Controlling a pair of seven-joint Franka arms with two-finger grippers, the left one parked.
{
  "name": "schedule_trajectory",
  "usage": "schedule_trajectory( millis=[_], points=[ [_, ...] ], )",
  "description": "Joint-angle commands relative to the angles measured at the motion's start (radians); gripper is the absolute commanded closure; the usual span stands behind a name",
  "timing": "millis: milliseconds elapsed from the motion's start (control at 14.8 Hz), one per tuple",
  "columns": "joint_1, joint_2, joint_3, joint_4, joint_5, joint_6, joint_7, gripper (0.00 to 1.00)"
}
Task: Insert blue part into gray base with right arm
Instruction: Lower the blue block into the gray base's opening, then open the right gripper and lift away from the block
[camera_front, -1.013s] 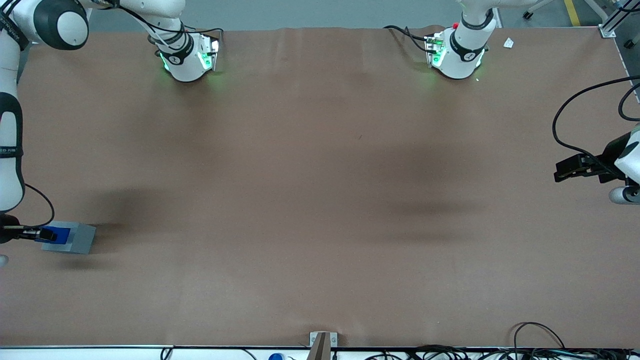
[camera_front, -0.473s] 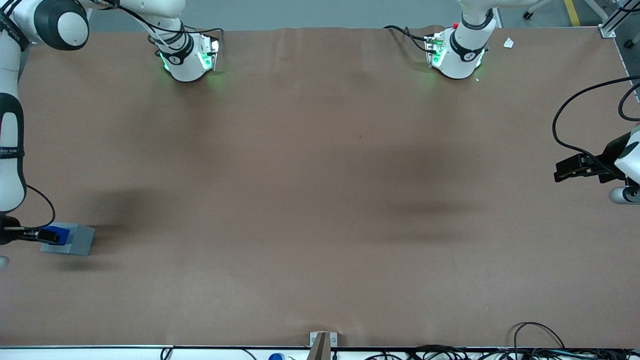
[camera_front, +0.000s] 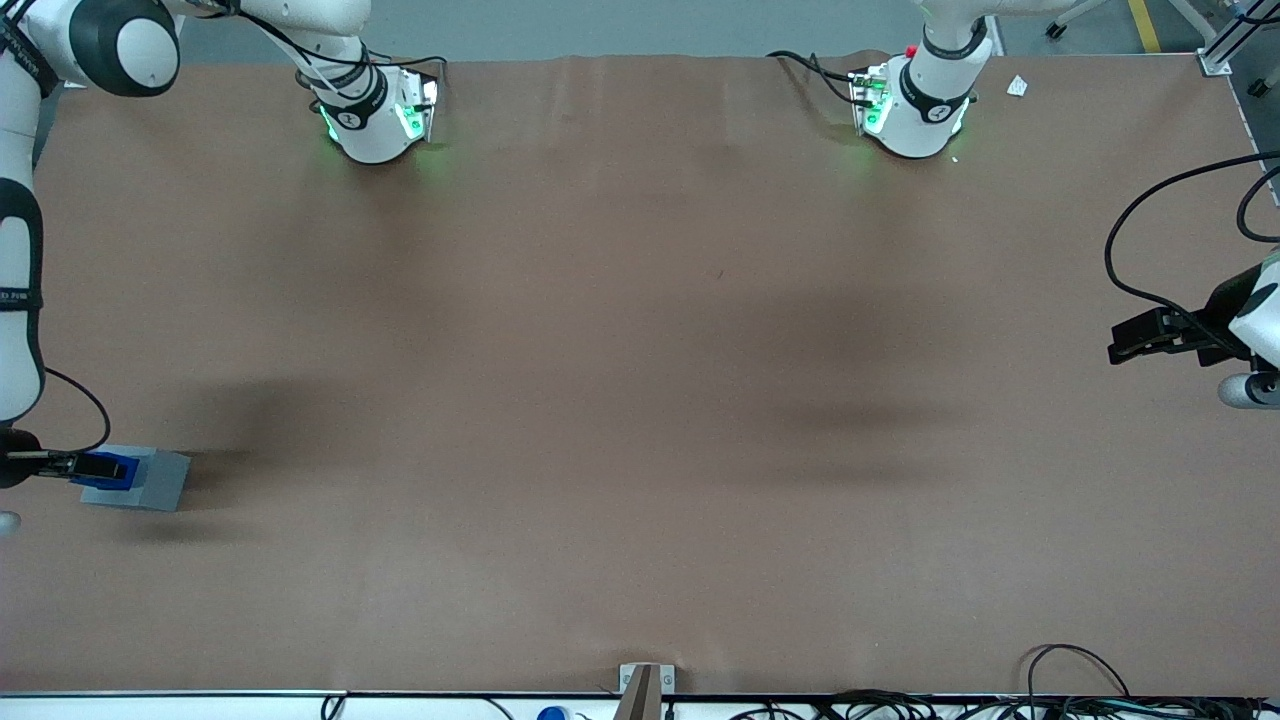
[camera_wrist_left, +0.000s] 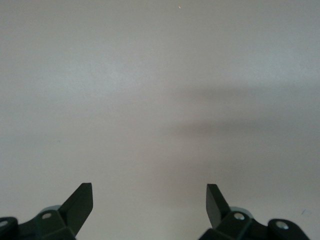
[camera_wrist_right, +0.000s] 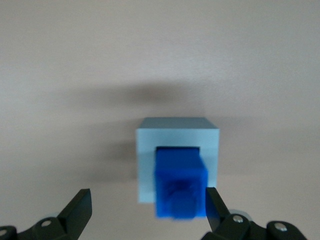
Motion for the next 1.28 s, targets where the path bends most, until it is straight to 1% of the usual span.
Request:
schedule_trajectory(
  millis=[0,203,270,540,945,1080,1215],
  points=[
    [0.049,-0.152,-0.002,-0.036,0.001,-0.062,0.043,0.00],
    [0.089,-0.255,0.000,-0.036,-0.002,-0.221,0.092,0.00],
    [0.102,-0.289,0.000,-0.037,-0.002,-0.252,0.106,0.00],
    [0.155,-0.427,0.000,-0.106,-0.002,-0.288,0.125,0.00],
    [0.243,-0.553,-0.002,-0.129,-0.008,-0.439,0.215,0.00],
    [0.266,-0.642,0.000,-0.251,-0.010,-0.415,0.246,0.00],
    [0.270,-0.743,0.001,-0.402,-0.010,-0.334,0.247,0.00]
  ],
)
